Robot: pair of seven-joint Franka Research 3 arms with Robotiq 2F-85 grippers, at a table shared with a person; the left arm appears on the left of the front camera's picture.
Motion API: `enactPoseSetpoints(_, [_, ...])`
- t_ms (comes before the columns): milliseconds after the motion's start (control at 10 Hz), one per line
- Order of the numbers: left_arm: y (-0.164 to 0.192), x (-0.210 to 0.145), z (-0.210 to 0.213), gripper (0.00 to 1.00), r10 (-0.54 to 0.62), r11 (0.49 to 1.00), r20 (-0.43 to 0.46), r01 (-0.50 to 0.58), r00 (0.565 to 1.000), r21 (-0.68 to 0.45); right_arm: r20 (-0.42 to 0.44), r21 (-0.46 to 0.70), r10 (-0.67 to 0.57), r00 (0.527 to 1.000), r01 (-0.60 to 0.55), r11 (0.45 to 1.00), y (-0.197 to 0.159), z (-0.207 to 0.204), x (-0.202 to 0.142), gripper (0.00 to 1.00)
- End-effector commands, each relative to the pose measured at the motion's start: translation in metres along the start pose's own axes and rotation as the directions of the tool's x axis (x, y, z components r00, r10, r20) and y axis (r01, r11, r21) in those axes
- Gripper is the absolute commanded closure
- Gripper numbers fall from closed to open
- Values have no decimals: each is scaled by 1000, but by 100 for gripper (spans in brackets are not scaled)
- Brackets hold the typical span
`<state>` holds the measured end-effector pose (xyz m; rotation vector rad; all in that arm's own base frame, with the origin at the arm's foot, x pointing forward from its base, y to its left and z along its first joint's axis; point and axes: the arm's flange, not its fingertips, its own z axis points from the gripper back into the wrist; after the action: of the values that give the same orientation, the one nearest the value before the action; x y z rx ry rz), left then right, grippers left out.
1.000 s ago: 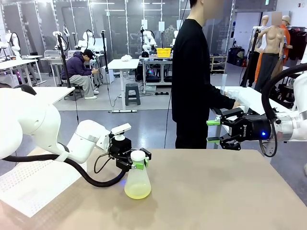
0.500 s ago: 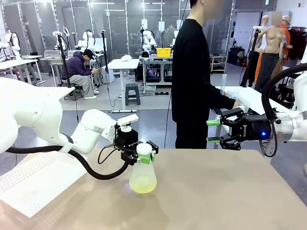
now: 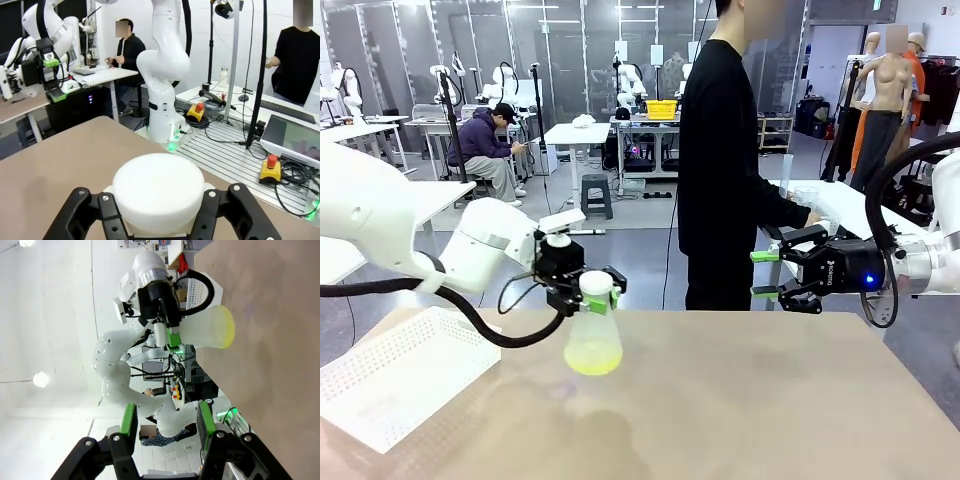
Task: Prepare the solutions needed for the experiment.
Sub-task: When the human places the Big flask in the center of the table, pick up the Big flask and place it in the left Organizing basket.
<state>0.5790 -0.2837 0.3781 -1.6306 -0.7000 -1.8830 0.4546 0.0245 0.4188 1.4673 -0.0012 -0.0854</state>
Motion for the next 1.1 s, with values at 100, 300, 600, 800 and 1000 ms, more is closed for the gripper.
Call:
enactPoseSetpoints(100, [-59, 31, 29, 100, -22, 994, -61, 28, 998, 105, -6, -3, 3, 1000, -3, 1000, 1, 1, -1, 39])
enactPoseSetpoints(300, [-104, 51, 66, 100, -22, 975, -71, 37, 997, 217, -6, -3, 3, 1000, -3, 1000, 1, 1, -1, 39])
enactPoseSetpoints(600, [-175, 51, 119, 100, -19, 920, -30, 29, 999, 390, -6, -3, 3, 1000, -3, 1000, 1, 1, -1, 39])
enactPoseSetpoints(800, [-215, 44, 148, 100, -47, 885, -23, 52, 999, 462, -6, -3, 3, 1000, -3, 1000, 1, 1, -1, 39])
enactPoseSetpoints(1000, [-247, 38, 168, 100, -43, 859, -6, 40, 999, 511, -6, -3, 3, 1000, -3, 1000, 1, 1, -1, 39])
